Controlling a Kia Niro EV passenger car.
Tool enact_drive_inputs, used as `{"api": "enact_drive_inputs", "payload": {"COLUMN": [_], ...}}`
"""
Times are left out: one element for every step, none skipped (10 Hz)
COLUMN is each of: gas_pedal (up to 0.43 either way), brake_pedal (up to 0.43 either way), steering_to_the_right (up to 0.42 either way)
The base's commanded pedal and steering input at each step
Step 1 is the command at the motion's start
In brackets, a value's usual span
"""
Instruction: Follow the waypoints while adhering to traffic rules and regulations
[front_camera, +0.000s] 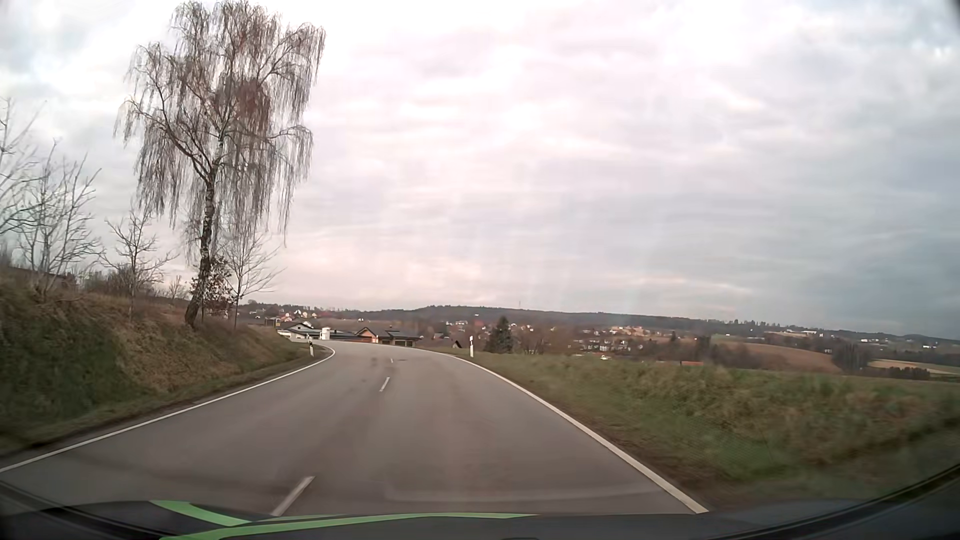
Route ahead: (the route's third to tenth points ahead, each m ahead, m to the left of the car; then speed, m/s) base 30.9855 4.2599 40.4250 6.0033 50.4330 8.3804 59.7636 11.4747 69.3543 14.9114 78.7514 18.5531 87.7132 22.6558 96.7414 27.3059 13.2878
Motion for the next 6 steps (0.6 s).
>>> {"api": "enact_drive_inputs", "payload": {"gas_pedal": [0.370,0.370,0.370,0.370,0.370,0.358], "brake_pedal": [0.000,0.000,0.000,0.000,0.000,0.000], "steering_to_the_right": [-0.029,-0.029,-0.029,-0.029,-0.029,-0.029]}}
